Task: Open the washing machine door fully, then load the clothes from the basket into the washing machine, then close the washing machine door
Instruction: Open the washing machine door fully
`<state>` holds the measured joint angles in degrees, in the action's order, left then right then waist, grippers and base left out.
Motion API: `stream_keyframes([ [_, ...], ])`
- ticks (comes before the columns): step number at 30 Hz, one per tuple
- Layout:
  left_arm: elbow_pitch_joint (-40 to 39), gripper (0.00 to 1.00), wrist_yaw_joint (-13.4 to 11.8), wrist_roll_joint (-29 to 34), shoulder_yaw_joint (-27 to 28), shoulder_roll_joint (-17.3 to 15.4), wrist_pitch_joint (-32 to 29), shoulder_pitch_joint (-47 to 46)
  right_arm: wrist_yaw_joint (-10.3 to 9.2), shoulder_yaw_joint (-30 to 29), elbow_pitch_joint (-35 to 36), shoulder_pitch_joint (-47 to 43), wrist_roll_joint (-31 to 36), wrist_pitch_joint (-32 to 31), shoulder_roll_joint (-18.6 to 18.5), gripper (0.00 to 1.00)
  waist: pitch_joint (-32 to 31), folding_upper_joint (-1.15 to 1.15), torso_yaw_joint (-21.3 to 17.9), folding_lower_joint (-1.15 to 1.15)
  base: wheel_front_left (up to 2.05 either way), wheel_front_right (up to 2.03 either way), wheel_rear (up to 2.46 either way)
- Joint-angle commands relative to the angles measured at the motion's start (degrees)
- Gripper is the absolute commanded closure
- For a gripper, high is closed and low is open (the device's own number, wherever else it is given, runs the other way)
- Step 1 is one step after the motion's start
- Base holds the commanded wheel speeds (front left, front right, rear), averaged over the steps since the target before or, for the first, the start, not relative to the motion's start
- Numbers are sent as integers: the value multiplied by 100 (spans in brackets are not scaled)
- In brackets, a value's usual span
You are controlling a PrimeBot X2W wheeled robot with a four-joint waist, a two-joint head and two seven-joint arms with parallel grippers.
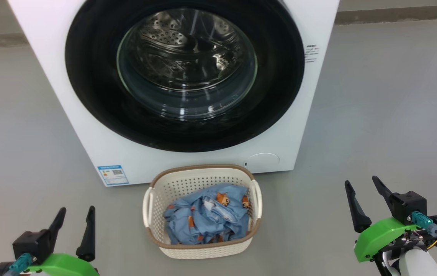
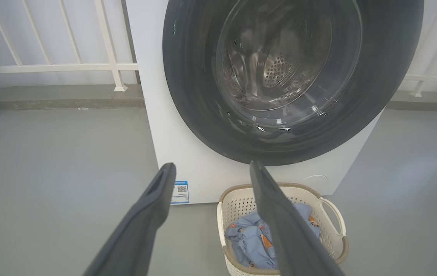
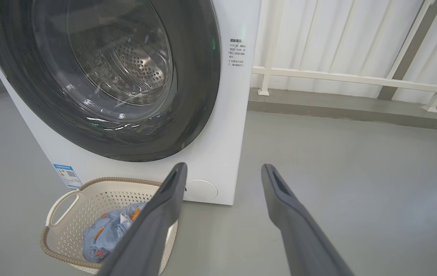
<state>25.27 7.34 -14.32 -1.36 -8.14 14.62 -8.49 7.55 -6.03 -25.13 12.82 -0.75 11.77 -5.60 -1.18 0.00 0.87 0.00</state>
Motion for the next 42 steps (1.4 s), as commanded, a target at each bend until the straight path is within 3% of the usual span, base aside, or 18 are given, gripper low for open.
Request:
stream_keyframes([
  [1,-180,0,13,67,206,-112,38,-280,-6,124,133,62,-52,57,-25,0,5,0,0,0,107,107,-214],
  [18,-378,0,14,-60,274,-46,38,-256,-6,25,163,39,-37,79,17,0,86,0,16,0,99,99,-199],
  [42,-610,0,14,-52,188,-61,38,-121,-6,-6,202,47,-36,112,33,0,90,0,32,0,5,5,-10],
])
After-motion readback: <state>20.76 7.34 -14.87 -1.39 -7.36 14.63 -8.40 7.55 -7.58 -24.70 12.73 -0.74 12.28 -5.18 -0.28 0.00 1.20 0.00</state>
